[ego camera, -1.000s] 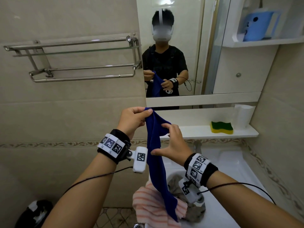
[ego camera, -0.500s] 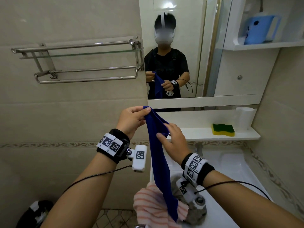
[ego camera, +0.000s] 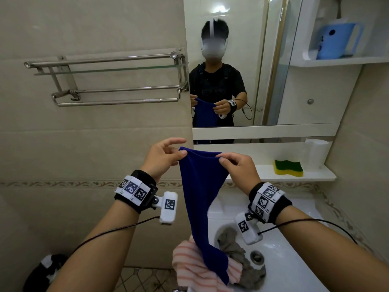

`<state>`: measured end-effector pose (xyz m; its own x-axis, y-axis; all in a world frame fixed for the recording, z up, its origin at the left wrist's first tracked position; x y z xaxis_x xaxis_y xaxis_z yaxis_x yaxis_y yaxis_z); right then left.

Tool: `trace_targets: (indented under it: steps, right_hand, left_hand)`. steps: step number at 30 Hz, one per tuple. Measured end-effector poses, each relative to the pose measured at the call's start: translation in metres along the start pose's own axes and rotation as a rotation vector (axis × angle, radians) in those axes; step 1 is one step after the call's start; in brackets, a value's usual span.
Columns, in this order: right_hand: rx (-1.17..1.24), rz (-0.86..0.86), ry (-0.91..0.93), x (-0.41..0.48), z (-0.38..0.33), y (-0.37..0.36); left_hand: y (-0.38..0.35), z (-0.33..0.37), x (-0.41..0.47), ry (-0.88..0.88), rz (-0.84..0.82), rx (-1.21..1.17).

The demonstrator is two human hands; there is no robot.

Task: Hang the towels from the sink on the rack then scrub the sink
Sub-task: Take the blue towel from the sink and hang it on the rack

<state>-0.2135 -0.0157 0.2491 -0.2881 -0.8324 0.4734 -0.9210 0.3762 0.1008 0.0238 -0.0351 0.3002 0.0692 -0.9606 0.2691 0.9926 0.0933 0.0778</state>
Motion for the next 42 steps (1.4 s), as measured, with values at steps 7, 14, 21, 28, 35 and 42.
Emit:
trace_targets:
  steps: [7, 14, 21, 28, 35, 42]
  right_hand:
    - [-0.201, -0.032, 0.178, 0.015, -0.029, 0.008]
    - [-0.321, -0.08, 0.162, 0.027, -0.041, 0.023]
    - [-0.273, -0.292, 0.095, 0.04, -0.043, 0.051]
    - [-0.216, -0.114, 0.182, 0.06, -0.081, 0.062]
    - [-0.307, -0.032, 0.385, 0.104, -0.145, 0.065]
    - [-0.327, -0.357, 0.277, 0.106, -0.16, 0.069]
  left_hand:
    - [-0.007, 0.002, -0.006, -0.104, -0.174, 0.268]
    - [-0.008, 0.002, 0.002, -0.072, -0.161, 0.287]
    - [0.002, 0.011, 0.008, 0.009, -0.224, 0.181]
    - [-0.006, 0.046, 0.023, -0.028, -0.157, -0.039]
    - [-0.011, 0.112, 0.05, -0.154, -0.099, -0.29]
    - [-0.016, 0.125, 0.058, -0.152, -0.058, -0.309]
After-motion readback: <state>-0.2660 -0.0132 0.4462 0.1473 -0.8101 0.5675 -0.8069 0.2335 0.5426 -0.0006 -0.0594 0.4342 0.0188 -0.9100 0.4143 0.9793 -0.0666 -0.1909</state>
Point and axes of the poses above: each hand's wrist, its own x-axis towards the middle knuckle, its own y-axis out of the back of the hand, z = x × y, the point moved 1 cm from there along x, towards the middle knuckle, and after that the axes turned 15 degrees about z, right-handed, at the moved point
